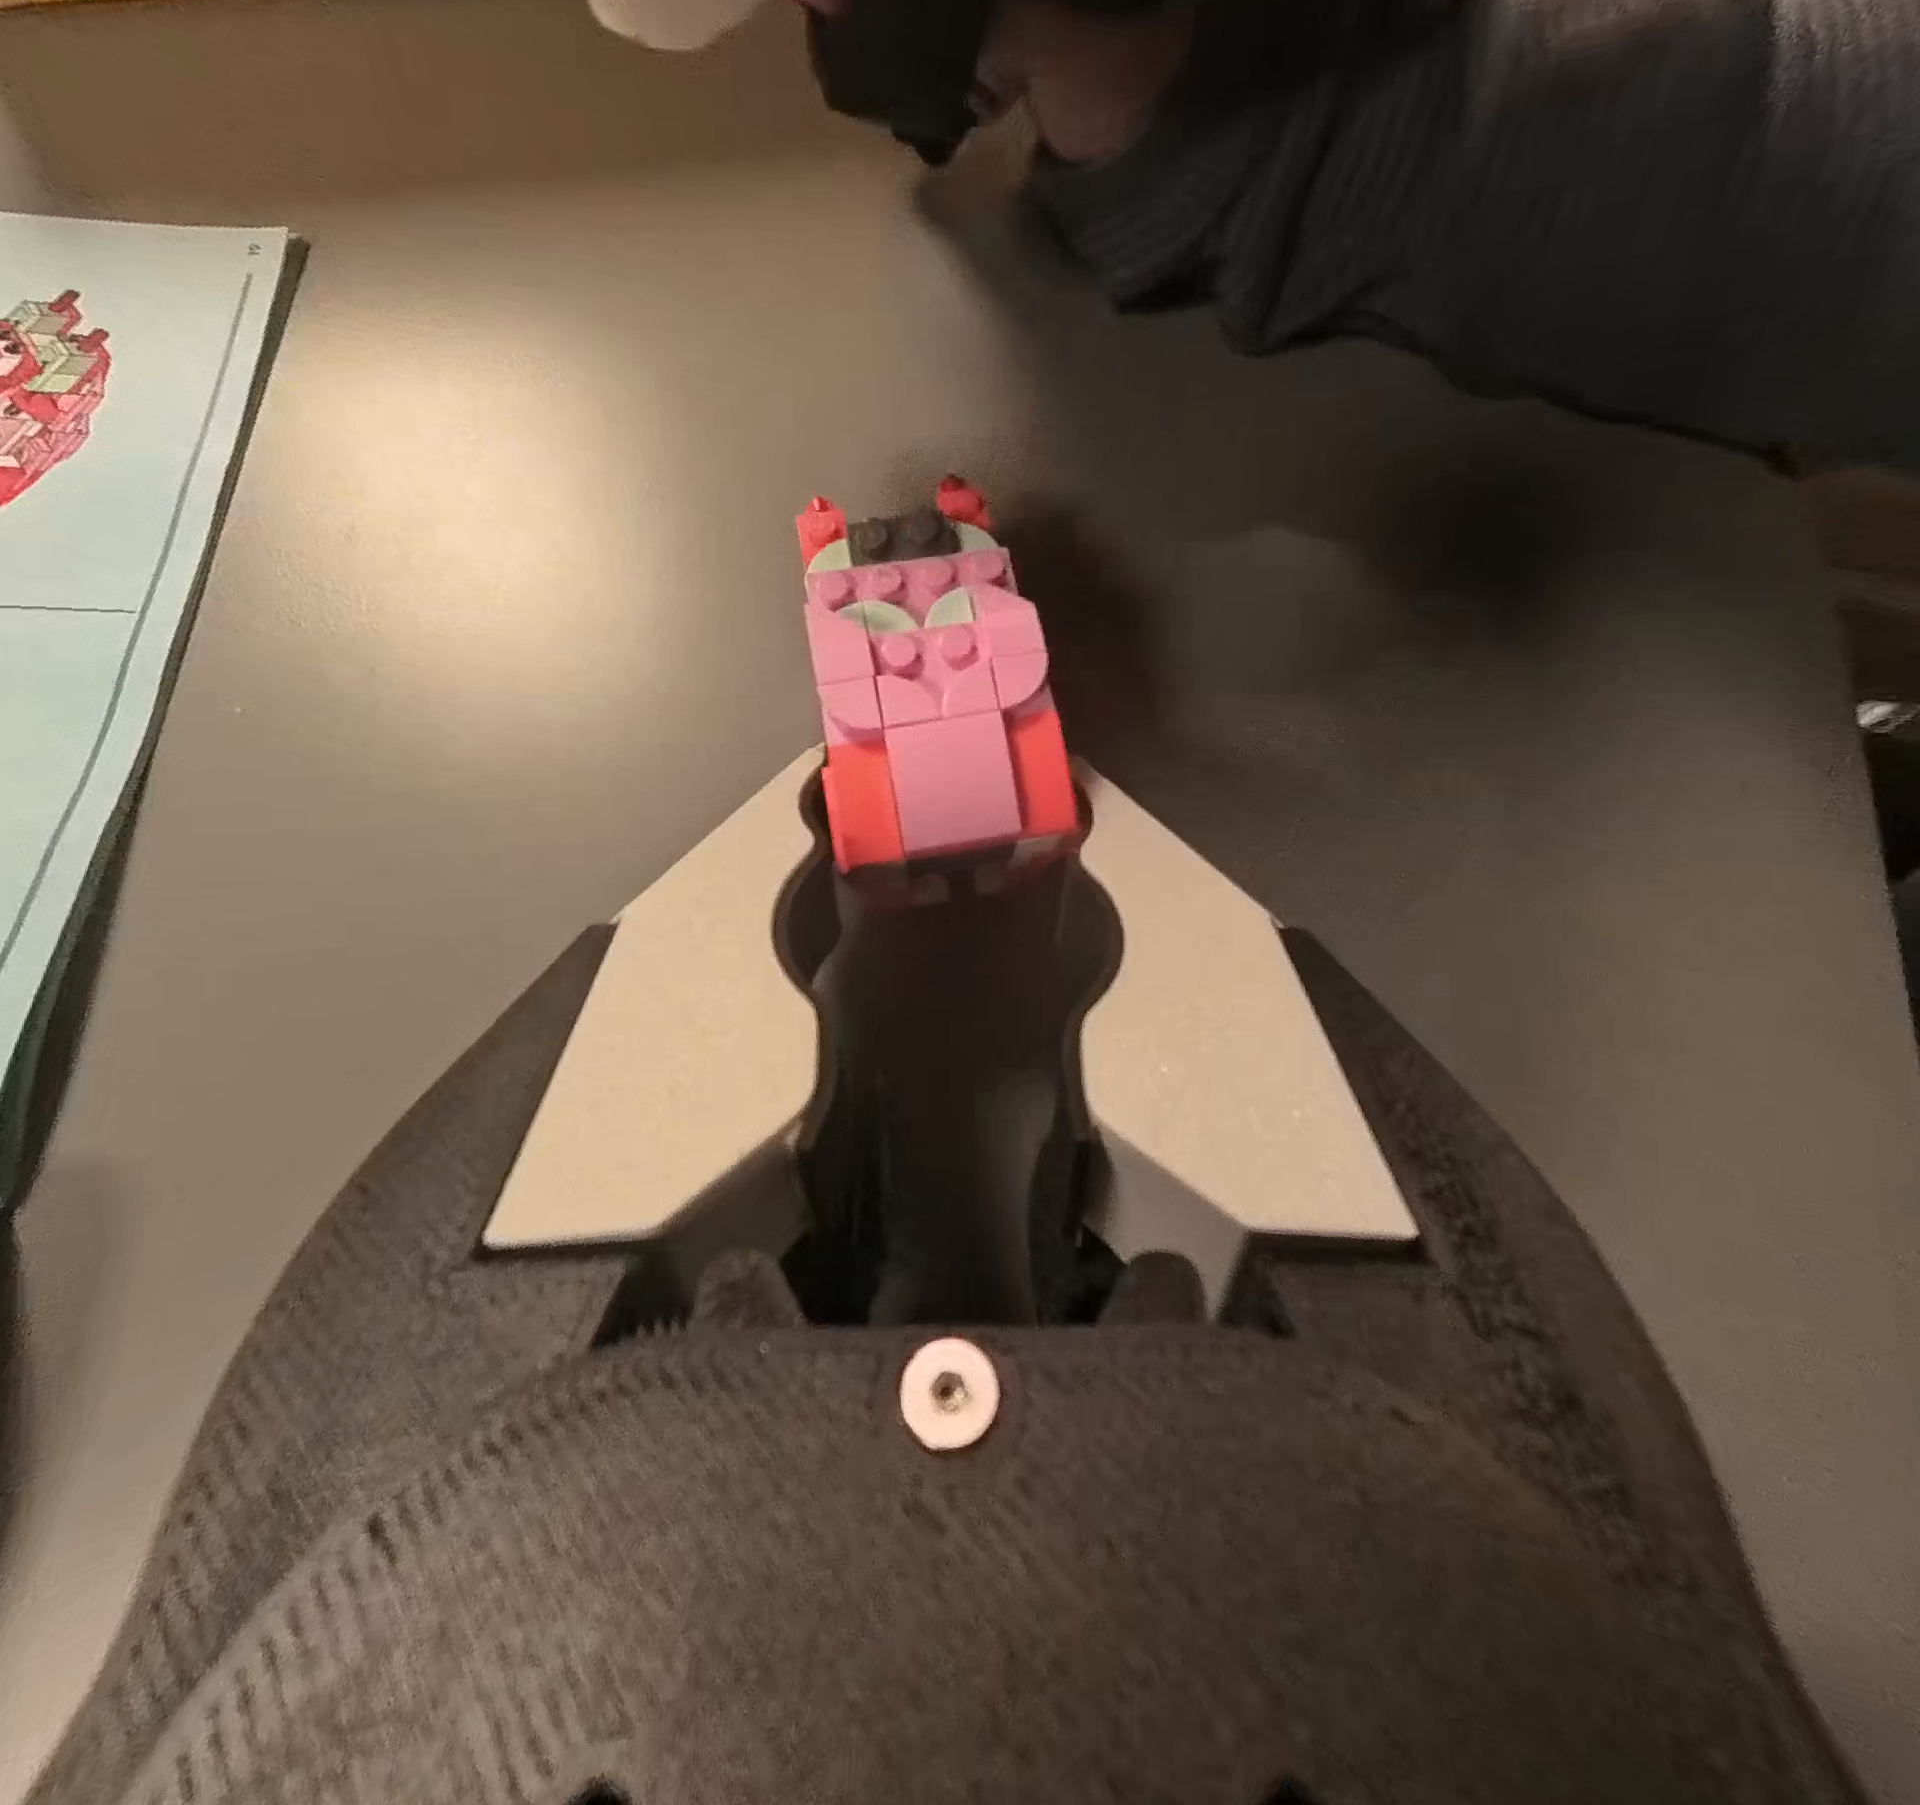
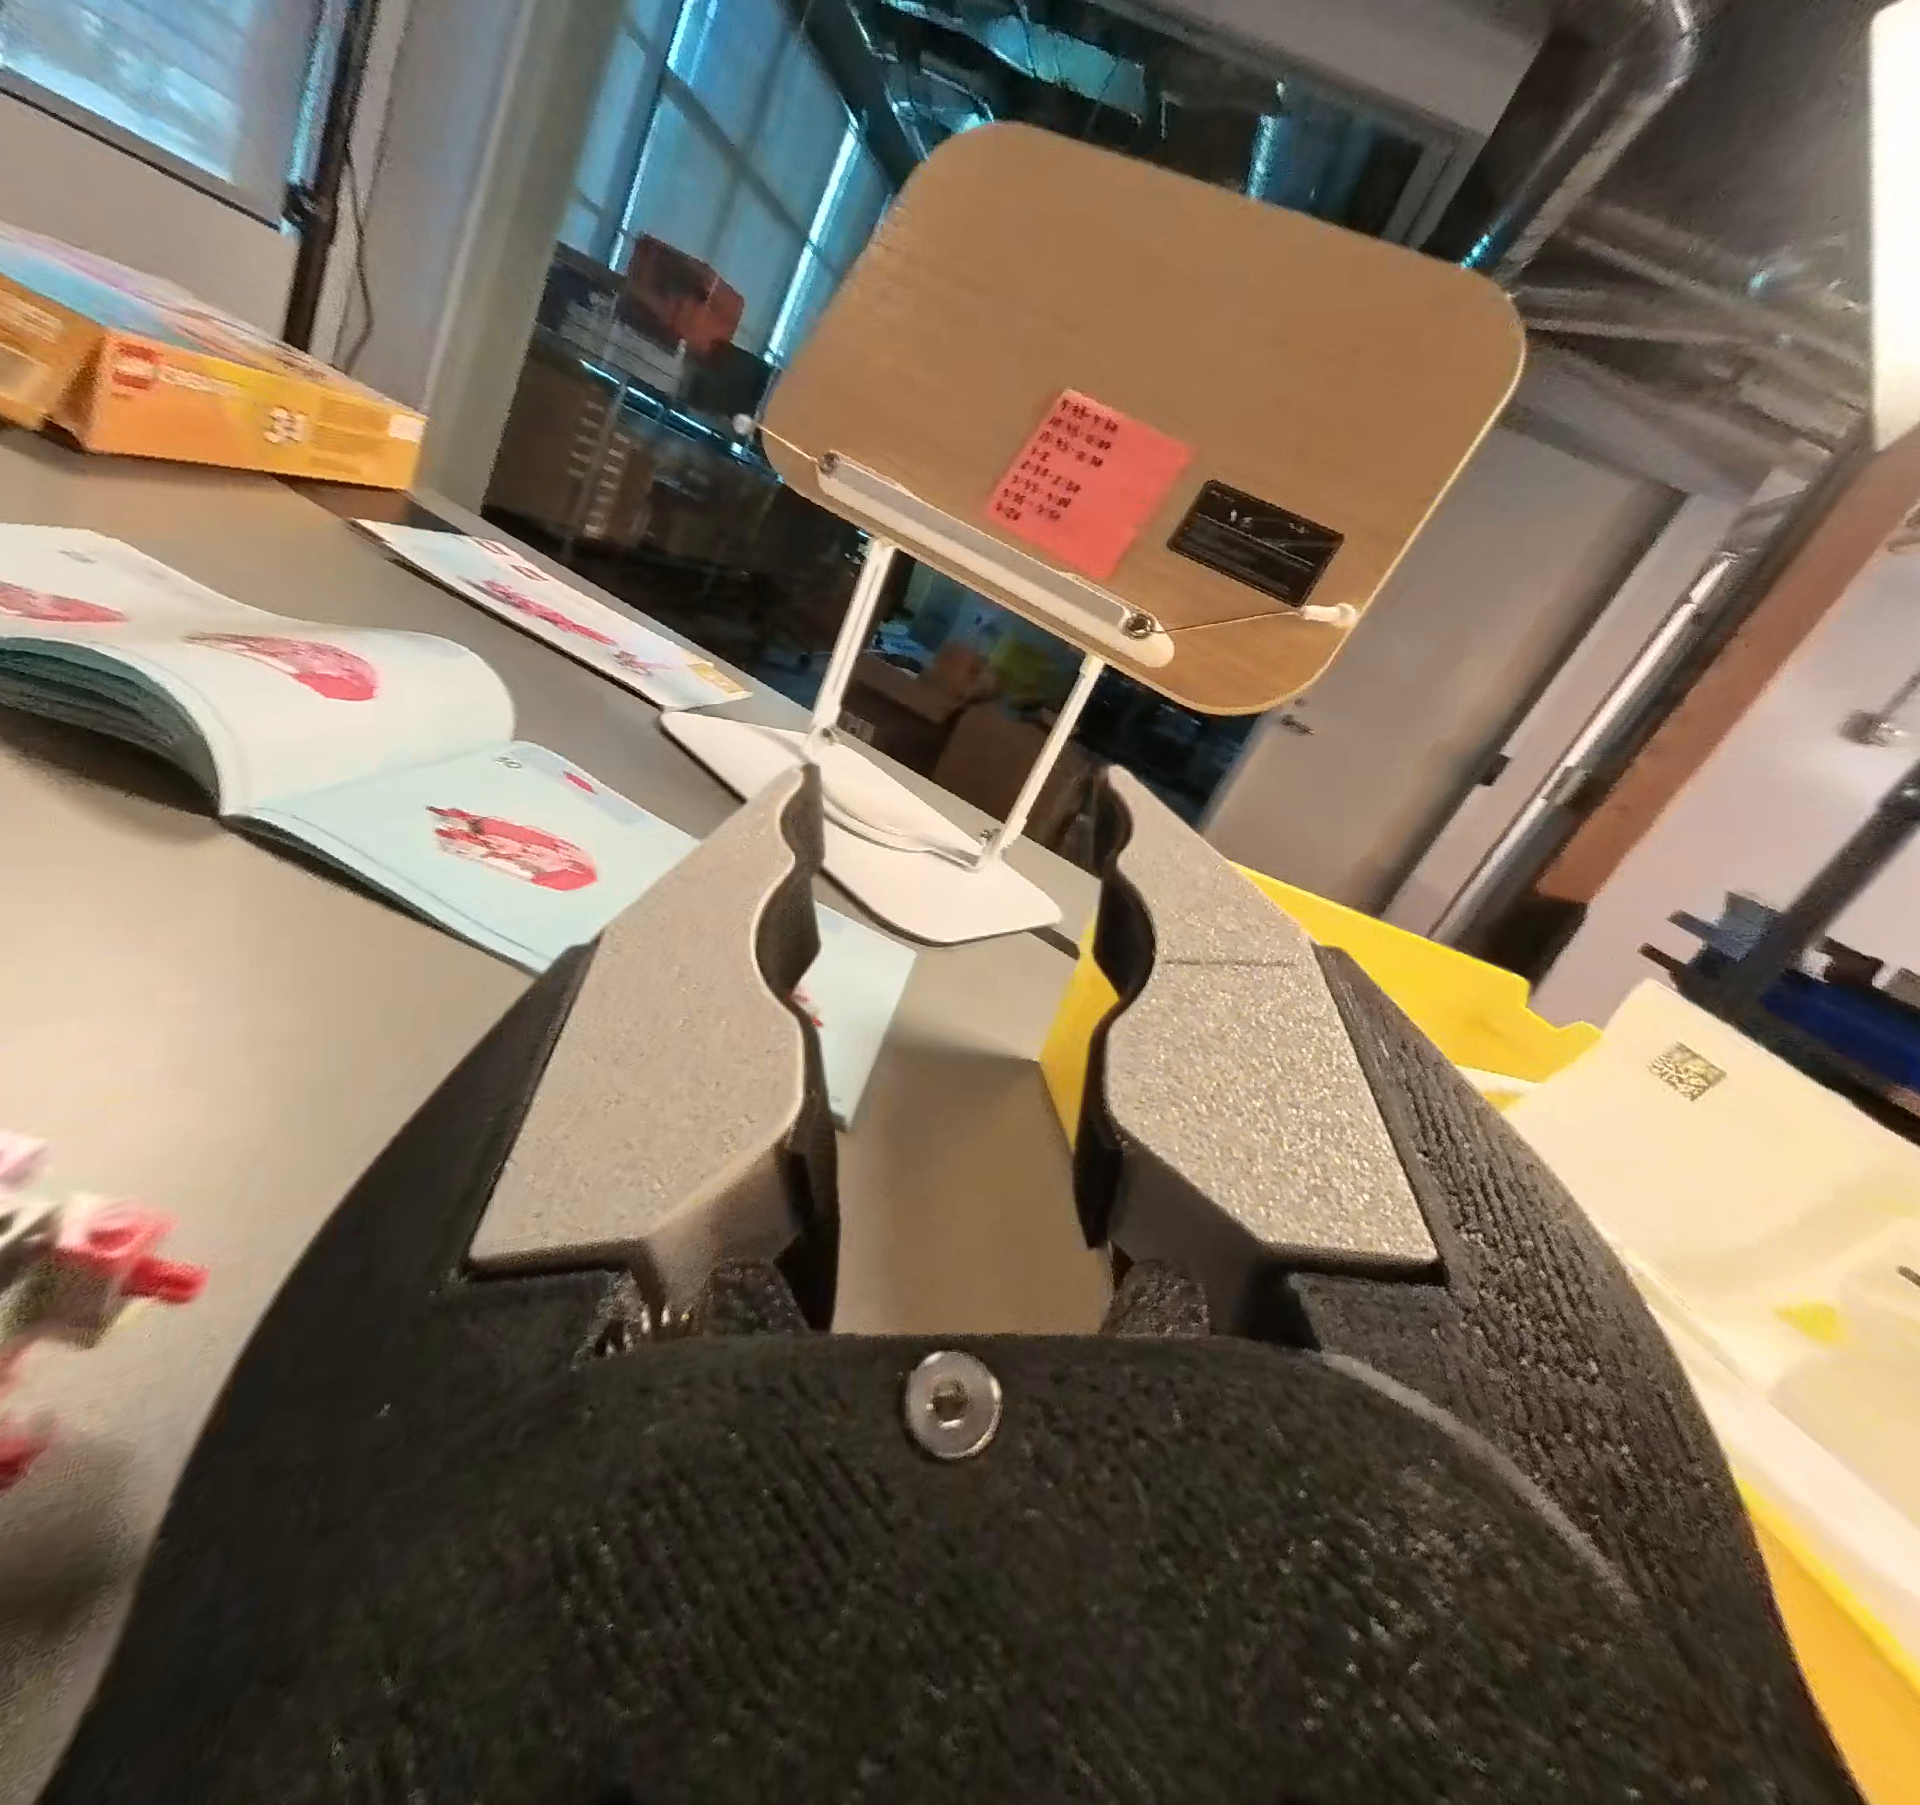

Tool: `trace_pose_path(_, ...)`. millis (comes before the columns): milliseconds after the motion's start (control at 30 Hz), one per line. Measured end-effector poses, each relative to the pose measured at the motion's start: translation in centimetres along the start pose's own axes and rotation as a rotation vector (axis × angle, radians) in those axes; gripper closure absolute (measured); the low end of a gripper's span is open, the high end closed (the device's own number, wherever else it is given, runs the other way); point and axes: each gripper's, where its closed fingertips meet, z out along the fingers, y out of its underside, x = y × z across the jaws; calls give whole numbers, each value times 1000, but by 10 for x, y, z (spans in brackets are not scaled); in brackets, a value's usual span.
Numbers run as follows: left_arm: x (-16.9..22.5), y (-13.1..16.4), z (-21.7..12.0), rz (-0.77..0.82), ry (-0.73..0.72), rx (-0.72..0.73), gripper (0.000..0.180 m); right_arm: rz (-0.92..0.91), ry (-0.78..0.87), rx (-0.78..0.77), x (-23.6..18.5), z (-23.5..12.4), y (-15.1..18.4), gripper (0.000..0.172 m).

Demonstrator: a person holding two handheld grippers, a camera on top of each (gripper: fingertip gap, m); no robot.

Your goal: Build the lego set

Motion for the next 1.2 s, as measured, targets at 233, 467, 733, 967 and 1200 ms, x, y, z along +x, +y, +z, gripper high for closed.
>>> trace_pose_path(233,0,0,0,-13,8,4,140,-8,16,-5,4,0,3,129)
trace_pose_path(467,0,-1,-1,-14,9,5,140,-87,-6,-34,-4,2,9,141)
trace_pose_path(733,-3,1,0,38,-59,-5,126,-38,-8,-20,-1,0,8,142)
trace_pose_path(967,3,0,-4,67,-34,15,112,-36,-1,-25,0,0,8,143)
trace_pose_path(1200,-25,1,-13,35,-175,29,117,-27,-6,-25,-1,-1,8,143)
